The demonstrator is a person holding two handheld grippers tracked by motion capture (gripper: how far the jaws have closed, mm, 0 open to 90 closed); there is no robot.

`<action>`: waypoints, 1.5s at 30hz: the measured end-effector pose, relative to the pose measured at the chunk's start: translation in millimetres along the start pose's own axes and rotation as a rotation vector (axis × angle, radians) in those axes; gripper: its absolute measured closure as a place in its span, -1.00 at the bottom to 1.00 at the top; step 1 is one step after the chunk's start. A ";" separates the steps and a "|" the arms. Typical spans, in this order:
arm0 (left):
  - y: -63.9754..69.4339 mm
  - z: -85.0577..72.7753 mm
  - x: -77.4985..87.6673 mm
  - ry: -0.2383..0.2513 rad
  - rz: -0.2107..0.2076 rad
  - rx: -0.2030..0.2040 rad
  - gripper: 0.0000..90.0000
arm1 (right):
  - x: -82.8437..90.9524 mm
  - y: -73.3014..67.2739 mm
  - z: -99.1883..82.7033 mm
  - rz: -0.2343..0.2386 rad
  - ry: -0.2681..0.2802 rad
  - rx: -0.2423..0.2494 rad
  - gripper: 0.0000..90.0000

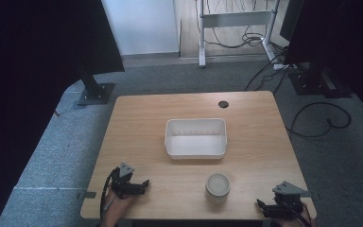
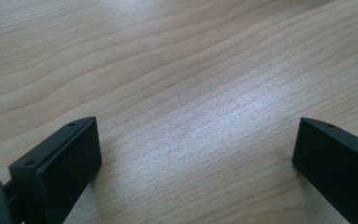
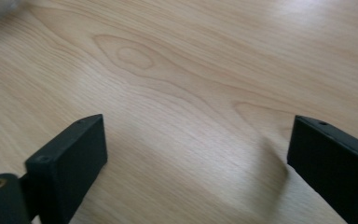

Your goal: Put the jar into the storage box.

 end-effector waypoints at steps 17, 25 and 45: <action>0.1 -0.1 0.1 0.000 0.001 0.001 -0.98 | -1.6 1.9 -1.3 0.043 -0.026 -0.037 -0.98; 0.1 0.0 0.1 0.000 0.001 0.001 -0.98 | -1.5 1.0 -1.2 0.048 -0.025 -0.027 -0.98; 0.1 0.0 0.0 0.000 0.001 0.001 -0.98 | 0.6 -10.8 7.5 0.072 -0.010 0.010 -0.95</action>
Point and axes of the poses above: each handheld gripper's, and its own axes: x roughly backward along the jaws, z roughly out of its top, y roughly to its right, the point moved 4 cm from there along -x, roughly forward along the jaws, and after that the axes turned 5 degrees about z, right-handed, at the moved point
